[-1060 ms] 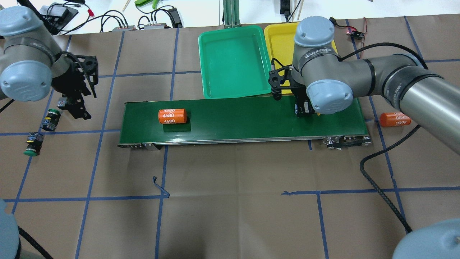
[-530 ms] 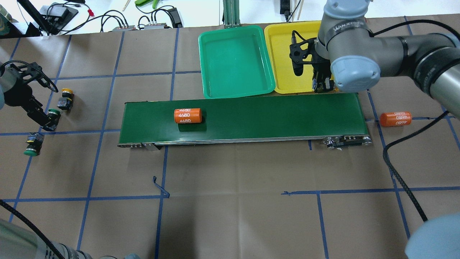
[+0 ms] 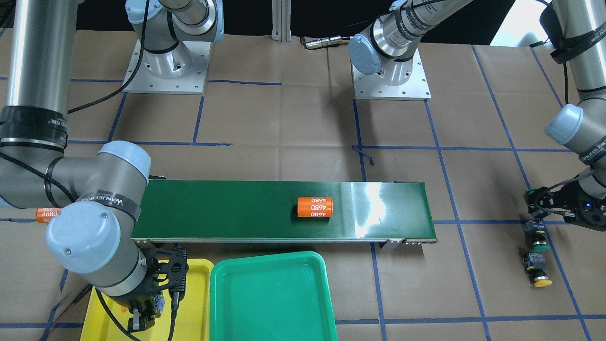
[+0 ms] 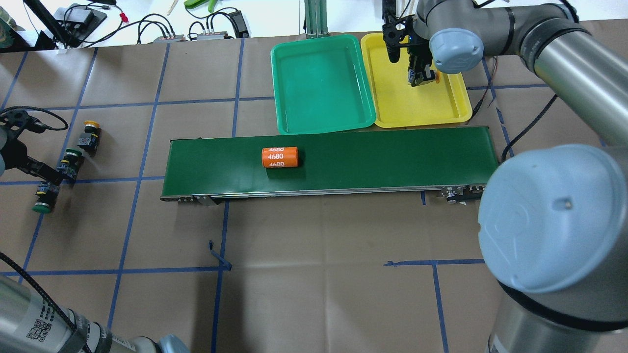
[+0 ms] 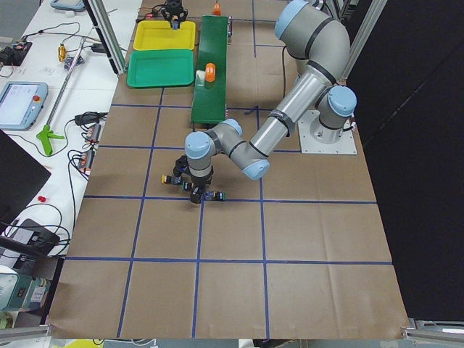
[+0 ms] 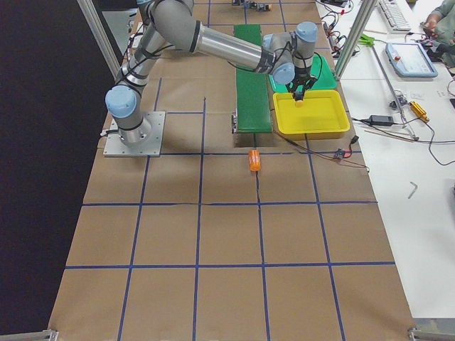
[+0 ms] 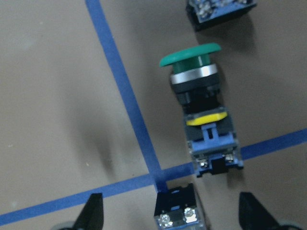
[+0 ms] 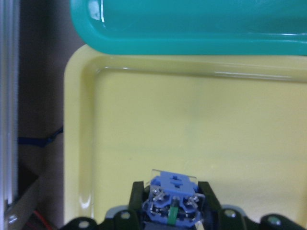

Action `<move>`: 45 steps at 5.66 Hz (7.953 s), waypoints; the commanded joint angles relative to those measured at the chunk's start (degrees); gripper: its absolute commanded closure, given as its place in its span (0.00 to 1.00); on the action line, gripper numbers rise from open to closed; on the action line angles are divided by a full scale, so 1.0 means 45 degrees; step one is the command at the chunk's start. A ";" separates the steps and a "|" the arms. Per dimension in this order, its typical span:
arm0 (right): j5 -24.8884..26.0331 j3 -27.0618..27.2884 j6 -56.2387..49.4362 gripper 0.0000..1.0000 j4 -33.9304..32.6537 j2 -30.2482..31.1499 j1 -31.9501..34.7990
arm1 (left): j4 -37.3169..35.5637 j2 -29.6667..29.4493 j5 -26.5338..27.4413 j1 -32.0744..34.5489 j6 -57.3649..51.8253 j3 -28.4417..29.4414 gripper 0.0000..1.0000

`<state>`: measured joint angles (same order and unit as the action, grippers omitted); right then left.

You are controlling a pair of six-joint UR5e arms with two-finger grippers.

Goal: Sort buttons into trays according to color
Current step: 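Place yellow button in yellow tray with right gripper while left releases cylinder, then carry a green-capped button onto the conveyor with left gripper while right returns, then release the green-capped button and grasp another with the left gripper while the right waits, then grasp the green-capped button on the belt with the right gripper while the left places another, then place green button in green tray with right gripper while left reaches yellow button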

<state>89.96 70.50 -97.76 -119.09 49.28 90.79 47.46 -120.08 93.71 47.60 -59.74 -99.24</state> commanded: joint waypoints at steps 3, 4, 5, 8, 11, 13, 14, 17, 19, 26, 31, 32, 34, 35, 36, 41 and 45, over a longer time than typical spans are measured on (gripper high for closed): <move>-0.0401 -0.0959 -0.0309 0.00 0.0155 -0.0877 -0.0018 | 0.0565 0.0082 0.0112 -0.0129 0.0306 -0.0173 0.91; -0.0305 -0.0883 0.0040 0.00 0.0464 -0.0236 -0.0018 | 0.0972 0.0256 0.0055 0.0045 -0.0410 0.0175 1.00; -0.0362 -0.0824 0.1030 0.00 0.1918 0.0564 -0.0038 | 0.1285 0.0741 -0.0101 0.0298 -0.1152 0.0198 1.00; -0.0440 0.3412 0.2504 0.00 0.3302 0.5376 0.0099 | 0.3414 0.2968 -0.0199 0.4524 -0.3979 -0.0094 0.97; -0.0304 0.6052 0.3560 0.00 0.3241 0.7369 0.1013 | 0.3652 0.3093 -0.0141 0.8317 -0.4752 -0.0328 0.97; 0.0122 0.5858 0.3481 0.00 0.2970 0.7484 0.0959 | 0.3458 0.2412 -0.0297 0.9437 -0.4636 -0.0601 0.96; 0.0223 0.5663 0.3520 0.00 0.2987 0.7698 0.0939 | 0.3186 0.2329 -0.0181 0.9886 -0.4636 -0.0641 0.69; 0.0127 0.5544 0.3423 0.00 0.3550 0.7857 0.0744 | 0.3495 0.3125 -0.0200 0.8689 -0.4170 -0.0349 0.02; 0.0048 0.5602 0.3480 0.00 0.4160 0.7935 0.0879 | 0.3496 0.3326 -0.0199 0.4967 -0.3777 -0.0486 0.02; 0.0028 0.6031 0.3559 0.00 0.3171 0.7447 0.1017 | 0.1836 -0.0716 -0.0122 0.1259 -0.0026 0.1993 0.06; -0.0460 0.6208 0.3539 0.00 0.1706 0.6375 0.1056 | 0.2069 -0.0701 -0.0083 0.1257 -0.0201 0.1974 0.99; -0.0460 0.6189 0.3462 0.00 0.1640 0.6276 0.1153 | 0.2650 0.0093 -0.0199 0.1471 -0.0589 0.1802 0.99; -0.0441 0.6189 0.3558 0.00 0.0223 0.5324 0.1892 | 0.5245 0.2376 -0.0258 0.3724 -0.1041 0.1605 0.99; -0.0460 0.6208 0.3579 0.00 -0.0076 0.4912 0.2050 | 0.5408 0.2696 -0.0200 0.5304 -0.1390 0.1566 0.98; -0.0460 0.6324 0.3598 0.00 -0.0118 0.4753 0.2052 | 0.5603 0.2854 -0.0180 0.6944 -0.2244 0.1527 0.98; -0.0187 0.6892 0.2180 0.36 -0.0274 0.4732 0.1450 | 0.4277 0.2212 -0.0180 0.9734 -0.4186 -0.0465 0.33; 0.0650 0.6776 0.0825 0.92 -0.0197 0.5101 0.0022 | 0.4258 0.2447 -0.0141 0.6589 -0.3619 0.0412 0.01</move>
<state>91.46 101.36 -93.80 -120.19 71.49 91.63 66.86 -108.56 93.21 83.90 -76.20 -98.31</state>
